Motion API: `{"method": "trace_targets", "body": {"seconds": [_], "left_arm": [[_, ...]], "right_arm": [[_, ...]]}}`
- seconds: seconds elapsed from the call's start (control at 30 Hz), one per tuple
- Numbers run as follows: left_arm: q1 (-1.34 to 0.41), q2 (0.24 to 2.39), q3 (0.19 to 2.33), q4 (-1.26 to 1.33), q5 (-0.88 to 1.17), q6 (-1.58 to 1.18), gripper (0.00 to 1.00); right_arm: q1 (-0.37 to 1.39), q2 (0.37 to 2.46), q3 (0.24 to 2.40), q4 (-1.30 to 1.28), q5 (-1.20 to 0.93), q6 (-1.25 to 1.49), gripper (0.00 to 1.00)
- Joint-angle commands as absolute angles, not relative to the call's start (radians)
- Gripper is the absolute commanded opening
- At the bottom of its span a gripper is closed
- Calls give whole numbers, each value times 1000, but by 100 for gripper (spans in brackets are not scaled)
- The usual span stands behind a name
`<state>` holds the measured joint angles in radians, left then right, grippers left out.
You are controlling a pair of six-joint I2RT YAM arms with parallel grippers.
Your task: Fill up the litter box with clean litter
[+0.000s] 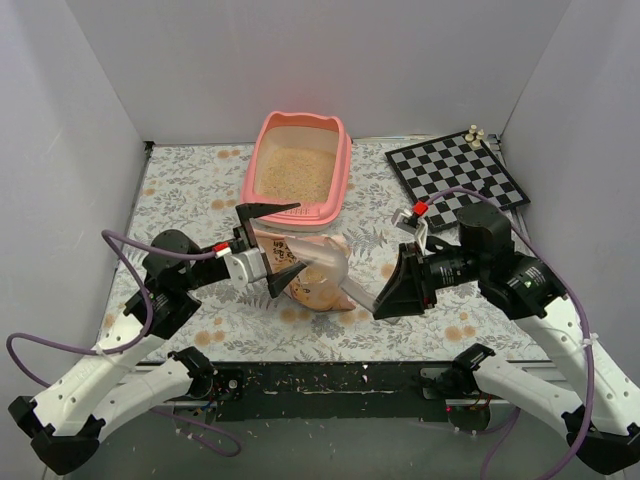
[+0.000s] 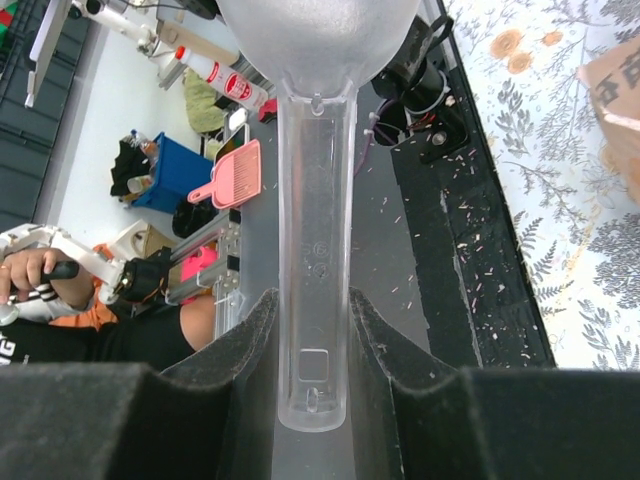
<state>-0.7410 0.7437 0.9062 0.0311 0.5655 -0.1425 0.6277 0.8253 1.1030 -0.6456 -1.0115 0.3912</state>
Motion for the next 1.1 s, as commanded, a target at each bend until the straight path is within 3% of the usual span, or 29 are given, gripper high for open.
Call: {"method": "trace_targets", "body": {"seconds": [0.0,0.17,0.23,0.33,0.4,0.47,0.63,0.77,1.07], "left_arm": [[-738,750,899,57,578,-121,98],[-738,761,910,43,598,-120,97],[-736,761,910,31,609,-120,90],[-736,756,913,6,640,-120,64],[-736,756,920,5,641,-121,39],[-736,753,922,-31,641,-123,20],[-736,739,914,-37,643,-130,0],[-735,729,905,-64,630,-127,0],[-735,637,868,-114,522,-156,0]], "right_arm": [[690,821,1088,-545,-974,437,1],[733,834,1094,-528,-942,448,1],[739,838,1094,-522,-939,451,1],[744,842,1095,-525,-928,449,1],[744,845,1101,-534,-927,446,1],[744,851,1115,-548,-920,439,1],[744,865,1137,-552,-913,434,1],[744,874,1169,-546,-887,431,5],[744,945,1311,-652,-761,333,47]]}}
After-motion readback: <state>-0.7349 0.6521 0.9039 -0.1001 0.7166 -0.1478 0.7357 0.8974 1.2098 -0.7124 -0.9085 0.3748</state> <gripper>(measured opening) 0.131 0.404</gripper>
